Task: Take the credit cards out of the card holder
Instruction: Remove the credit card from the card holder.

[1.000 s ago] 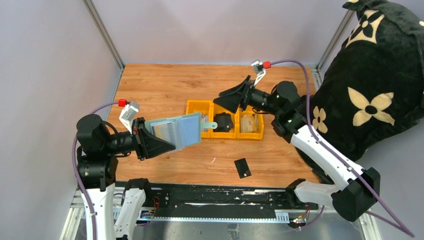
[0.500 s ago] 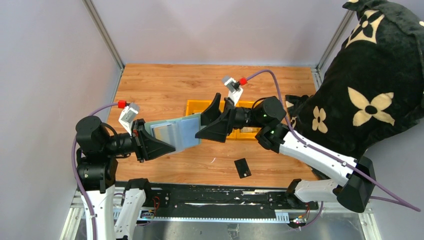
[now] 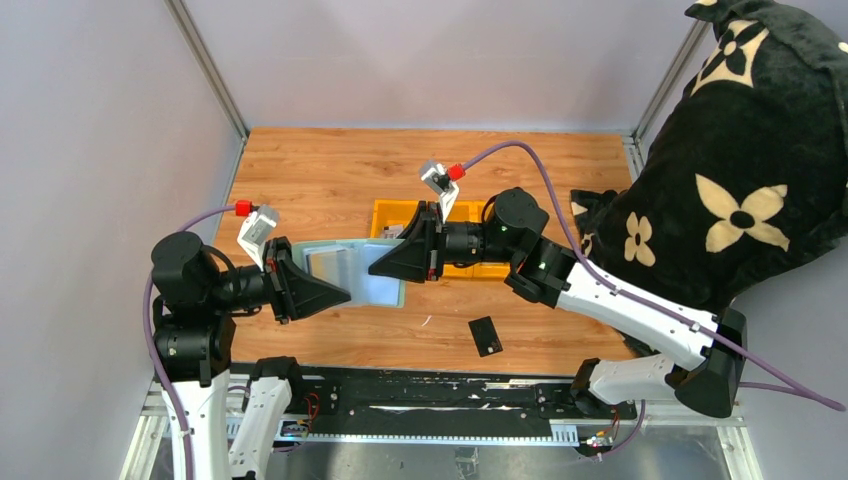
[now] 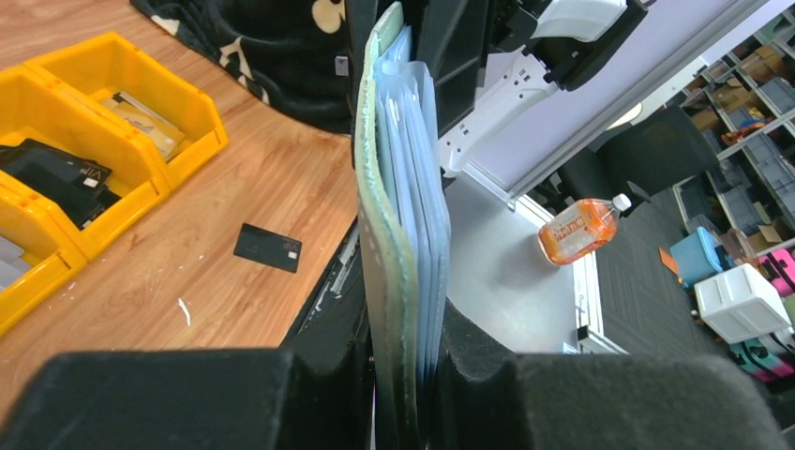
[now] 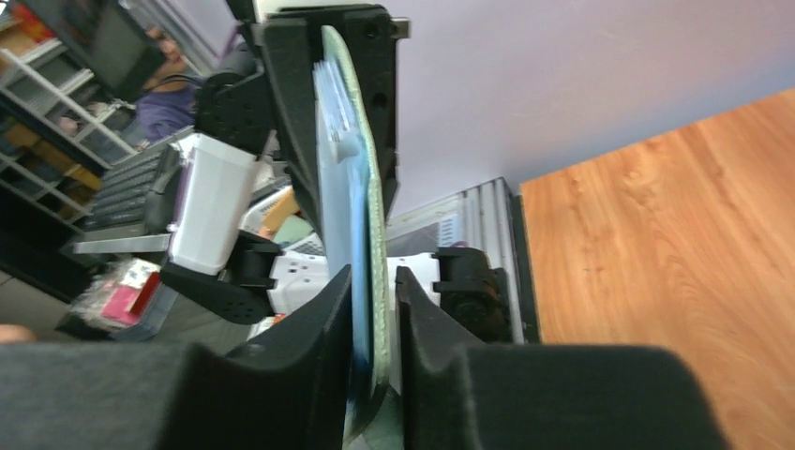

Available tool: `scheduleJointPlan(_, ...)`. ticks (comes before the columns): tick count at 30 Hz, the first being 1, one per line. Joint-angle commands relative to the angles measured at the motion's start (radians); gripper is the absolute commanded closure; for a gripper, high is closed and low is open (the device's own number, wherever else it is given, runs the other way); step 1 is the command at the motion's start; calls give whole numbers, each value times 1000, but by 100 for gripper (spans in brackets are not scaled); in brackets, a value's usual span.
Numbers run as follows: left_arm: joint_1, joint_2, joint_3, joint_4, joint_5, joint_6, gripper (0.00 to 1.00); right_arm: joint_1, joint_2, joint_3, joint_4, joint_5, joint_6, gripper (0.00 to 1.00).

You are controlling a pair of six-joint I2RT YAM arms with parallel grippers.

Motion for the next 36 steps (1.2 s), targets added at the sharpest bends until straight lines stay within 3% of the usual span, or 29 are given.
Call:
scheduleJointPlan(1,0,-11,23,16,-28,-8,72,19,-7,36,-124,122,-73,84)
scheduleJointPlan(3,0,-9,23,16,-21,-13,57,18,-28,29,-154,167,-103,93)
scheduleJointPlan(6,0,-8,24,16,1,-19,51,3,-64,9,-165,210,-121,100)
scheduleJointPlan(18,0,-8,25,16,75,-15,64,-20,-90,-15,-141,132,-122,100)
scheduleJointPlan(36,0,-3,21,90,57,-47,62,-33,-140,-32,-169,56,-174,100)
